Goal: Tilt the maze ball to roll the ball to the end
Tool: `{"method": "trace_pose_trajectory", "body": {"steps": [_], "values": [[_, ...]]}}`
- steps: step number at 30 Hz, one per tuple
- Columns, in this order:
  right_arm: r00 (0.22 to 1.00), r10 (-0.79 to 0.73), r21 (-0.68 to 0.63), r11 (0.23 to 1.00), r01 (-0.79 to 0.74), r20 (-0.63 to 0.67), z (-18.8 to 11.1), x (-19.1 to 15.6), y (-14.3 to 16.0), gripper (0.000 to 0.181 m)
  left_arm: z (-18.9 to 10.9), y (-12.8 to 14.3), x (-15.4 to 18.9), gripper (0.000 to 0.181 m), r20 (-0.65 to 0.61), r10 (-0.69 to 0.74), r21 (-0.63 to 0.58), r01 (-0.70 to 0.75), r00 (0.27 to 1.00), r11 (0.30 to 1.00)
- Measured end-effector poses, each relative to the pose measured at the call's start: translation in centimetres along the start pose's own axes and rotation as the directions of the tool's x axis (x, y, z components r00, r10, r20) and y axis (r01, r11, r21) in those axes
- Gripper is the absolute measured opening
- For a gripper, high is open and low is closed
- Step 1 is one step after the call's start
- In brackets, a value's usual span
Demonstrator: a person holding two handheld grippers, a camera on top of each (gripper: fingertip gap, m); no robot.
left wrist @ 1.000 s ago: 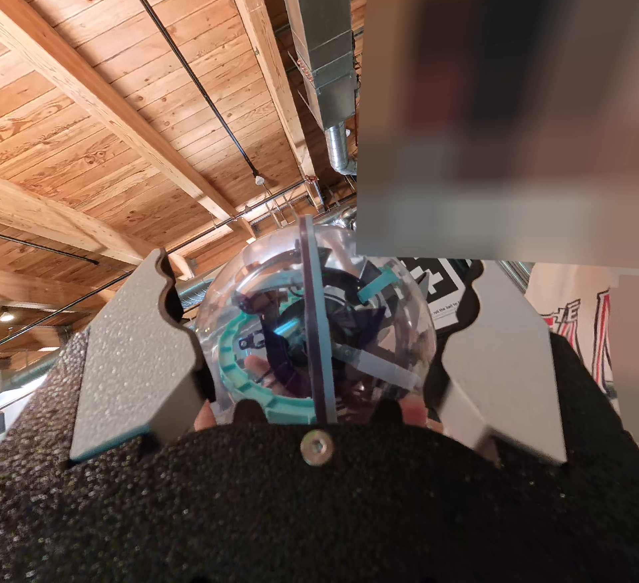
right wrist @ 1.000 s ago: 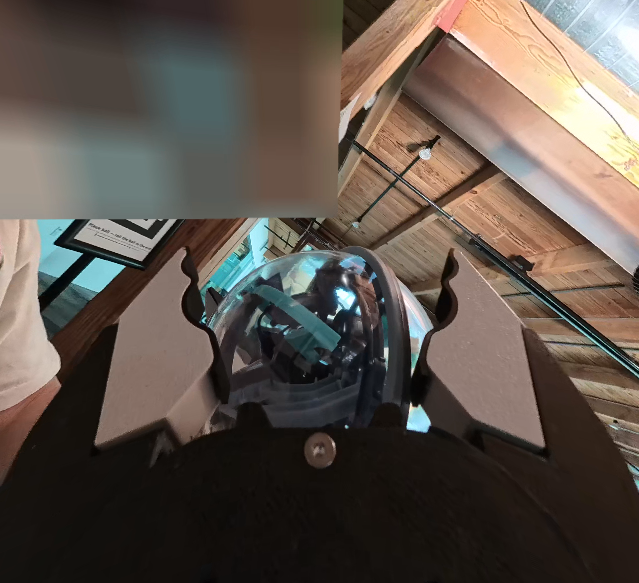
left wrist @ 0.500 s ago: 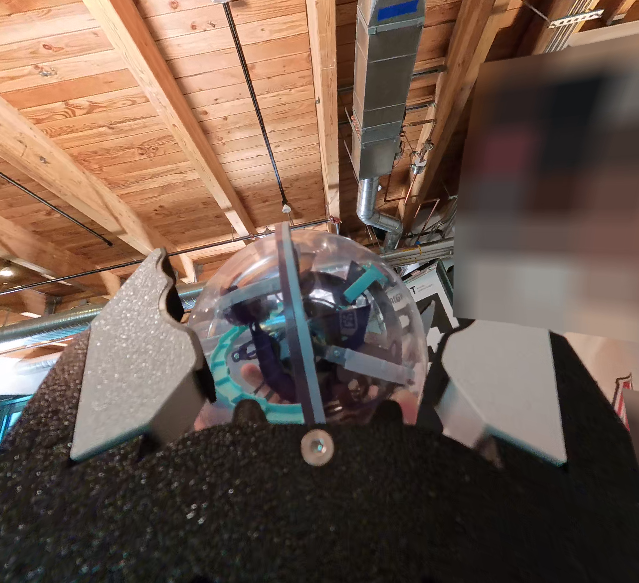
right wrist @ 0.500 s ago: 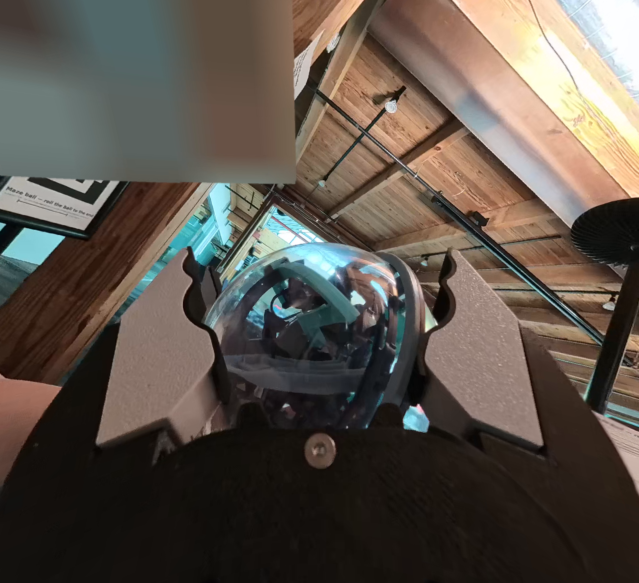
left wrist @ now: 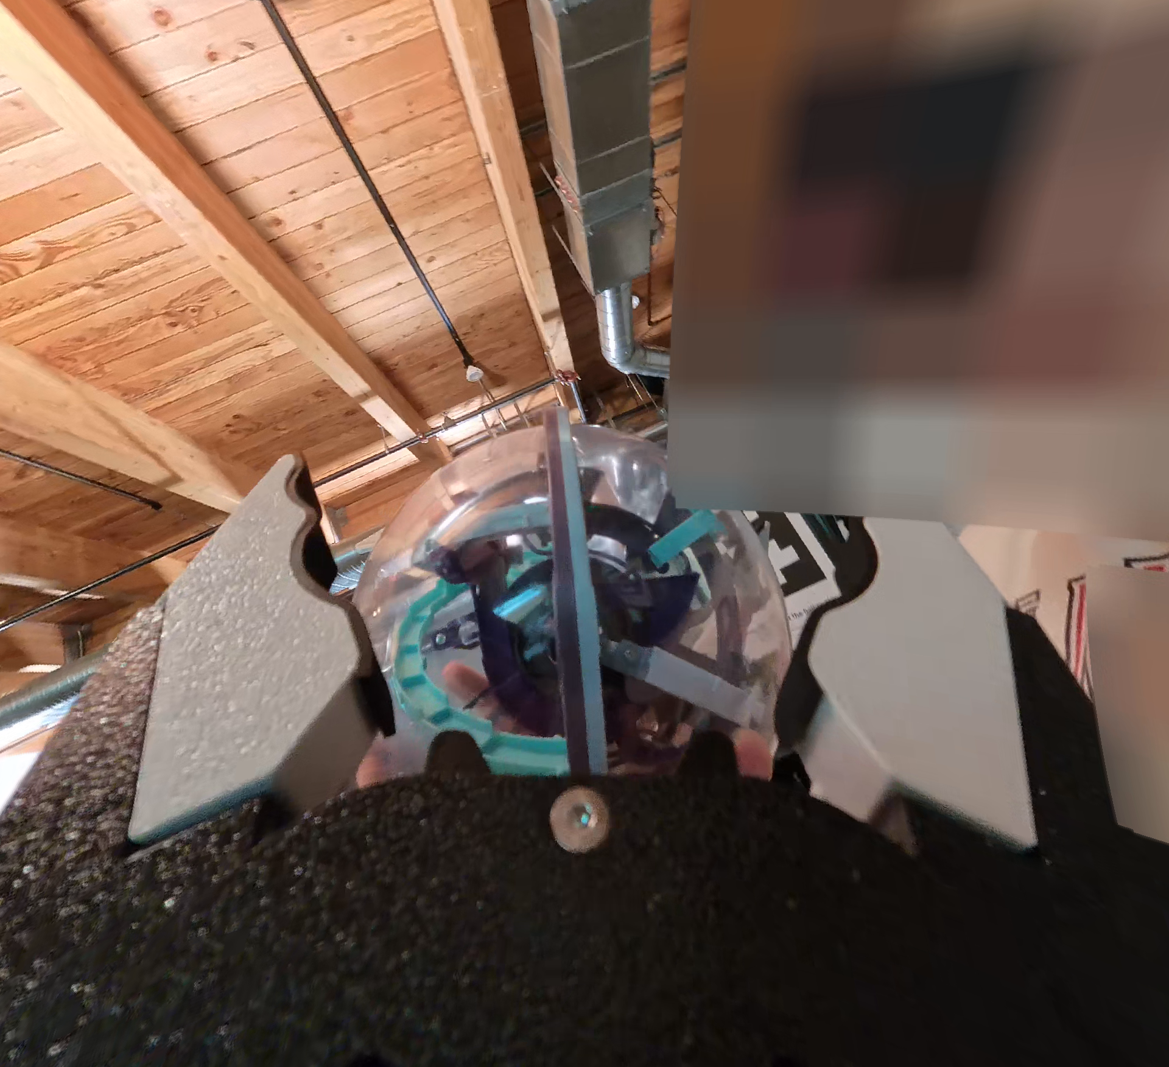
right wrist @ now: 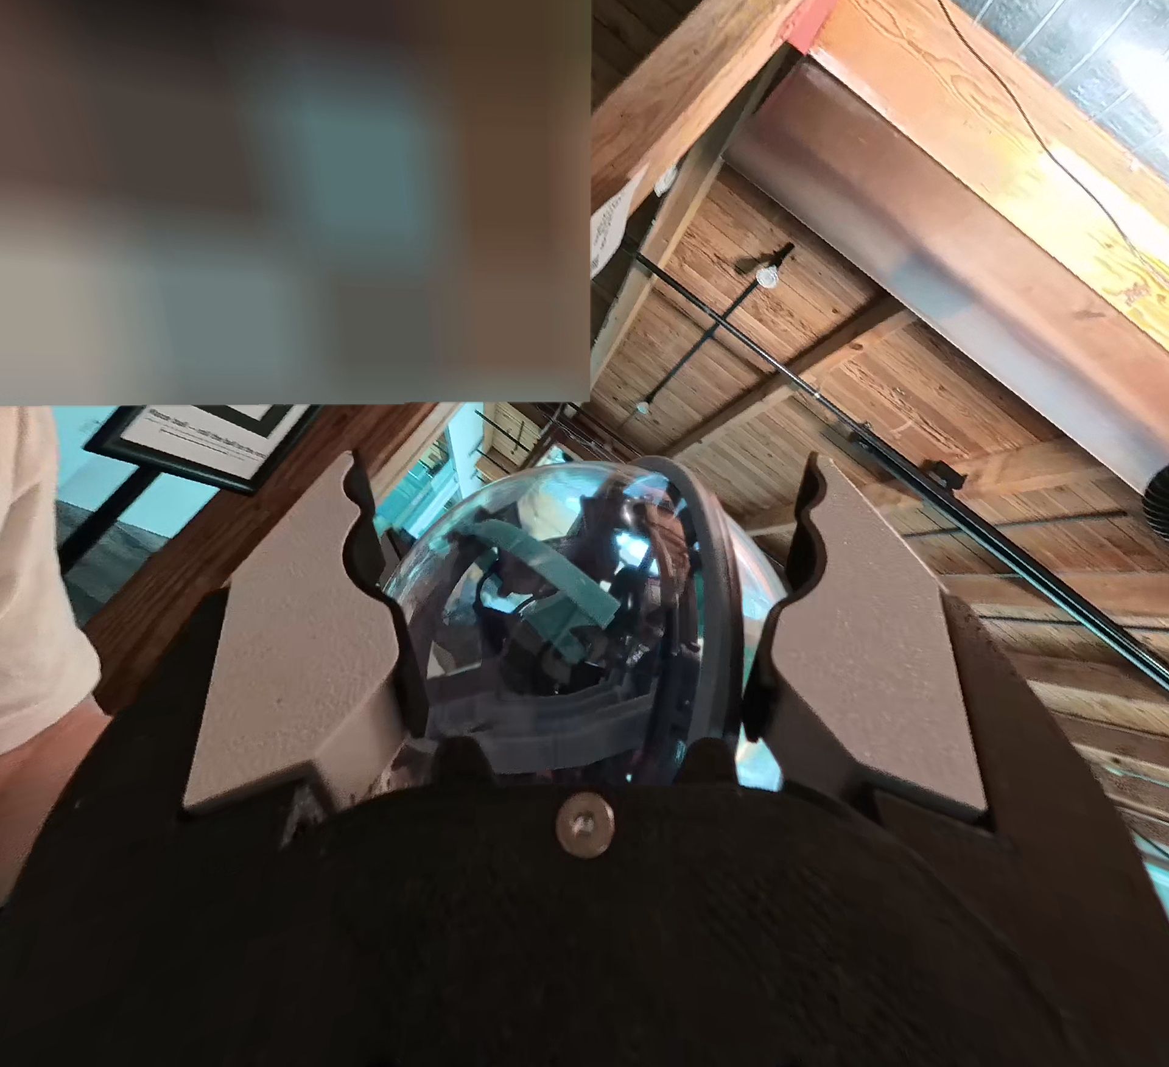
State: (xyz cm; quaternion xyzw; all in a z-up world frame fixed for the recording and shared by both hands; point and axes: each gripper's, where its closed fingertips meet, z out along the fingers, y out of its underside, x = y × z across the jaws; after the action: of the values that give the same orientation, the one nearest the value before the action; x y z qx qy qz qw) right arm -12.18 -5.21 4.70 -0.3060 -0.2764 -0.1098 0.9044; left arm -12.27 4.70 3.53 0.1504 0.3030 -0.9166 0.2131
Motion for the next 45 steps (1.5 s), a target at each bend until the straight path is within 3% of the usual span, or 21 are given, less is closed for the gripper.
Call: {"method": "trace_pose_trajectory", "body": {"steps": [4, 14, 17, 24, 31, 39, 45], "values": [[1.0, 0.012, -0.001, 1.0, -0.012, -0.003, -0.1, 0.2, 0.0, 0.13, 0.2, 0.7, 0.3, 0.157, -0.008, 0.033, -0.051, -0.033, 0.999, 0.998], [0.989, -0.145, -0.161, 0.977, 0.142, -0.008, 0.5, 0.0, 2.1, 0.131, -1.6, 0.6, -1.9, 0.157, 0.062, -0.133, 0.082, 0.127, 0.989, 0.988], [0.988, -0.15, -0.228, 0.964, 0.137, -0.041, 0.4, 0.8, 3.5, 0.137, -2.1, 0.9, -2.9, 0.156, 0.112, -0.171, 0.102, 0.16, 0.979, 0.982], [0.991, -0.085, -0.239, 0.969, 0.058, -0.106, -0.5, 2.5, 4.2, 0.135, -2.4, 1.5, -4.2, 0.156, 0.193, -0.188, 0.092, 0.173, 0.963, 0.981], [0.989, -0.029, -0.395, 0.918, -0.03, -0.142, -3.1, 4.5, 8.8, 0.135, -4.3, 3.5, -7.5, 0.158, 0.363, -0.293, 0.044, 0.297, 0.885, 0.954], [0.982, 0.158, -0.605, 0.775, -0.185, -0.099, -9.0, 3.6, 17.1, 0.158, -9.5, 10.9, -9.8, 0.157, 0.561, -0.367, -0.189, 0.546, 0.742, 0.816], [0.94, 0.296, -0.682, 0.653, -0.329, -0.171, -12.4, 2.3, 22.1, 0.157, -14.7, 15.9, -10.2, 0.156, 0.713, -0.352, -0.29, 0.712, 0.606, 0.639]]}}
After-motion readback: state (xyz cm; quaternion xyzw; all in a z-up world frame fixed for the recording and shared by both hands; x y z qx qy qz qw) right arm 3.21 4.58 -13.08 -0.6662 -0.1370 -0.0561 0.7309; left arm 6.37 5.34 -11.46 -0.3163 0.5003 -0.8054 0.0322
